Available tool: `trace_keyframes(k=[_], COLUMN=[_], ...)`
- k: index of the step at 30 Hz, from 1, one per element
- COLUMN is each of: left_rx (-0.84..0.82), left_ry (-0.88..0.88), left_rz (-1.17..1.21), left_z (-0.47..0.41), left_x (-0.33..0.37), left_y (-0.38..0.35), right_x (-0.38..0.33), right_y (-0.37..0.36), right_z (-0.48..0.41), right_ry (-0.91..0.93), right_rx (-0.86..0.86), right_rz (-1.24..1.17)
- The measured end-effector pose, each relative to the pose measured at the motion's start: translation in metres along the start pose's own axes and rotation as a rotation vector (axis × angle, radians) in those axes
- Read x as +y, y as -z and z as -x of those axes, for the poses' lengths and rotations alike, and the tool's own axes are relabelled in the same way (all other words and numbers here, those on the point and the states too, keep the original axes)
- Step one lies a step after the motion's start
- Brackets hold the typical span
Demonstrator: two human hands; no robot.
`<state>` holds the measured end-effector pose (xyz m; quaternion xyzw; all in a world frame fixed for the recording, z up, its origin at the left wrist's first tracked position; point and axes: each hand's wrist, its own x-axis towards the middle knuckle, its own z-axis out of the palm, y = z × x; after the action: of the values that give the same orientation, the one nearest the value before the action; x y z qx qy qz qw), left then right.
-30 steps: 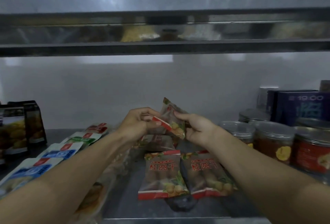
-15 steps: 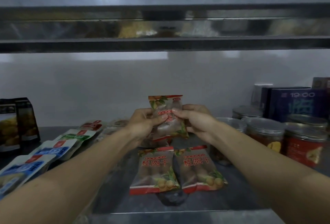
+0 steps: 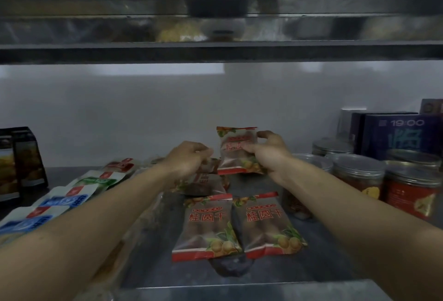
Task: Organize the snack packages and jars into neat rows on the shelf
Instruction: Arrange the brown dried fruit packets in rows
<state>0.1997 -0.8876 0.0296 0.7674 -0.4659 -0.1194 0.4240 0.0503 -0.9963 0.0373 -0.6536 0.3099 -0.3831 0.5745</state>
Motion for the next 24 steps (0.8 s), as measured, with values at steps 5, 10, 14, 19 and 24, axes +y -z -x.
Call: trace_keyframes(k=[5, 10, 14, 19, 24], left_rx=[-0.194, -0.291, -0.231, -0.051, -0.120], left_ry=[-0.036, -0.019, -0.071, -0.148, -0.156], left_rz=[-0.539, -0.685, -0.646, -0.354, -0.506], left_z=[-0.002, -0.006, -0.010, -0.009, -0.011], left_x=[-0.013, -0.017, -0.018, -0.007, -0.011], left_y=[0.006, 0.004, 0.001, 0.005, 0.004], right_x=[0.001, 0.003, 0.003, 0.003, 0.014], right_y=[-0.006, -0.010, -0.007, -0.004, -0.004], right_z=[-0.006, -0.013, -0.015, -0.013, -0.010], right_ry=[-0.007, -0.025, -0.034, -0.001, 0.003], right_rx=[0.052, 0.081, 0.096, 0.069, 0.009], right_rz=[0.125, 0.155, 0.179, 0.264, 0.595])
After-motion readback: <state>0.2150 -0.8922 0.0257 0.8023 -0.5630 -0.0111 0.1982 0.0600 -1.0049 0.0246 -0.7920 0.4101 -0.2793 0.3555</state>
